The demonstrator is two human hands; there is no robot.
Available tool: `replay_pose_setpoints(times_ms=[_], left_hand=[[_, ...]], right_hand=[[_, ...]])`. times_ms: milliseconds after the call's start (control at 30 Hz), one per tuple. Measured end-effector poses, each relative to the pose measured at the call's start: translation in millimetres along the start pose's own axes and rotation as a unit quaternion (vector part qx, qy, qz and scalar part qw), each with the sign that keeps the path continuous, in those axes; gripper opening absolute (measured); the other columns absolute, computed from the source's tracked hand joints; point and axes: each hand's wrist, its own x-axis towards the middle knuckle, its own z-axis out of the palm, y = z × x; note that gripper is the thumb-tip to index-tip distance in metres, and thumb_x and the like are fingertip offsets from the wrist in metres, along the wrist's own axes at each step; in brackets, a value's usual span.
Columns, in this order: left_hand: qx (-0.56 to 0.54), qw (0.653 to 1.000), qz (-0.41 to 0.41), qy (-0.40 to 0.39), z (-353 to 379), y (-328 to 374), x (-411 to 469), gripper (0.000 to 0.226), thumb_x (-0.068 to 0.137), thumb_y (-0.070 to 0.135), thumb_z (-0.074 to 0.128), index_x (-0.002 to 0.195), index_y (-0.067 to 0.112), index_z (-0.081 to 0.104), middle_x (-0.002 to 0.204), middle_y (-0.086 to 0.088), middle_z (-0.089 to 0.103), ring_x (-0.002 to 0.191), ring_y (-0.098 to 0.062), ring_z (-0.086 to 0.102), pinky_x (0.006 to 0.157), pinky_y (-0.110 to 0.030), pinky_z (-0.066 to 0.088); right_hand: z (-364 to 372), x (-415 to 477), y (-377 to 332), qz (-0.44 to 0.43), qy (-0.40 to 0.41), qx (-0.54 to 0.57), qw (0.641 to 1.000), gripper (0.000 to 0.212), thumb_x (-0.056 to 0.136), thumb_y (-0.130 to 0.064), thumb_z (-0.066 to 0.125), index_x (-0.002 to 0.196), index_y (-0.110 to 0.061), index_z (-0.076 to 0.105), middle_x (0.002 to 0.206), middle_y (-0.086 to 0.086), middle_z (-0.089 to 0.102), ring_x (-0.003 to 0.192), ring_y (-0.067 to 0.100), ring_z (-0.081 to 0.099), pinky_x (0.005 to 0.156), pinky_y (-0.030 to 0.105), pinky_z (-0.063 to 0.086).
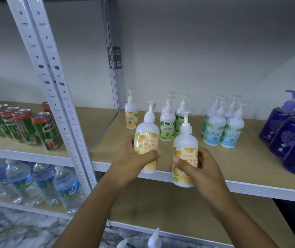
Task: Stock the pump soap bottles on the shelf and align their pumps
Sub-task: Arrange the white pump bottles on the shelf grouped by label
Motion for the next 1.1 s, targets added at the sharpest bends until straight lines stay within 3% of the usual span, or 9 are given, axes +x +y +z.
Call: replay_pose_setpoints(times_ms=[133, 300, 433, 600, 700, 800, 1000, 1100], left_hand=[[-0.007, 1.000, -0.001, 0.026, -19, -15, 8, 0.046, 0.073, 0.027, 0.088, 0.111, 0.019, 0.065, 0.099, -0.008, 0.073, 0.086, -0.021, 0.072, 0.082, -0.041, 0.060], [-0.073, 0.991, -0.038, 0.109, -37, -16, 16, 0.053, 0.056, 0.045, 0.081, 0.099, 0.016, 0.070, 0.089, -0.007, 0.074, 0.088, -0.030, 0.073, 0.086, -0.056, 0.059], [-0.078, 0.985, -0.035, 0.150, -45, -16, 21, 0.042, 0.075, 0.033, 0.083, 0.110, 0.020, 0.063, 0.095, -0.001, 0.073, 0.086, -0.020, 0.073, 0.083, -0.047, 0.061], [-0.096, 0.981, -0.053, 0.160, -51, -22, 34, 0.025, 0.082, 0.030, 0.077, 0.100, 0.022, 0.061, 0.094, -0.003, 0.071, 0.086, -0.022, 0.073, 0.080, -0.045, 0.062], [-0.106, 0.979, -0.061, 0.162, -52, -24, 42, 0.020, 0.083, 0.032, 0.075, 0.094, 0.025, 0.059, 0.094, -0.002, 0.071, 0.086, -0.021, 0.072, 0.078, -0.041, 0.062], [-0.098, 0.980, -0.063, 0.161, -54, -31, 49, 0.020, 0.083, 0.032, 0.075, 0.094, 0.026, 0.060, 0.094, -0.002, 0.071, 0.086, -0.020, 0.072, 0.073, -0.036, 0.061], [-0.096, 0.978, -0.082, 0.164, -58, -40, 58, 0.032, 0.083, 0.034, 0.075, 0.108, 0.021, 0.061, 0.099, -0.002, 0.071, 0.088, -0.018, 0.071, 0.063, -0.027, 0.054], [-0.094, 0.978, -0.088, 0.167, -60, -42, 60, 0.037, 0.081, 0.036, 0.076, 0.111, 0.019, 0.062, 0.100, -0.003, 0.072, 0.087, -0.018, 0.072, 0.055, -0.024, 0.053]], right_hand=[[12, 8, 4, -0.005, -0.018, -0.035, 0.999, 0.040, 0.077, -0.018, 0.083, 0.110, -0.028, 0.062, 0.098, -0.009, 0.075, 0.085, 0.005, 0.071, 0.066, 0.017, 0.054], [42, 29, 4, -0.026, -0.038, -0.061, 0.997, 0.045, 0.077, -0.017, 0.084, 0.114, -0.026, 0.060, 0.100, -0.008, 0.073, 0.086, 0.003, 0.071, 0.070, 0.016, 0.055], [74, 61, 7, -0.045, -0.033, -0.060, 0.997, 0.052, 0.078, -0.026, 0.084, 0.123, -0.026, 0.057, 0.107, -0.008, 0.072, 0.092, 0.004, 0.070, 0.077, 0.023, 0.057], [102, 94, 22, -0.057, -0.030, -0.066, 0.996, 0.053, 0.079, -0.028, 0.084, 0.123, -0.023, 0.056, 0.106, -0.007, 0.072, 0.093, 0.006, 0.070, 0.084, 0.033, 0.059], [111, 104, 32, -0.063, -0.025, -0.076, 0.995, 0.051, 0.080, -0.024, 0.083, 0.123, -0.019, 0.055, 0.104, -0.007, 0.070, 0.086, -0.002, 0.068, 0.074, 0.019, 0.057], [116, 110, 42, -0.062, -0.028, -0.086, 0.994, 0.050, 0.081, -0.025, 0.083, 0.122, -0.024, 0.055, 0.106, -0.013, 0.067, 0.090, -0.004, 0.066, 0.069, 0.011, 0.052], [119, 117, 59, -0.057, -0.007, -0.098, 0.994, 0.067, 0.077, -0.028, 0.085, 0.133, -0.027, 0.048, 0.117, -0.014, 0.064, 0.103, 0.001, 0.064, 0.081, 0.019, 0.053], [120, 117, 65, -0.056, 0.007, -0.167, 0.984, 0.081, 0.074, -0.020, 0.087, 0.138, -0.022, 0.038, 0.118, -0.010, 0.058, 0.103, 0.006, 0.061, 0.087, 0.026, 0.053]])
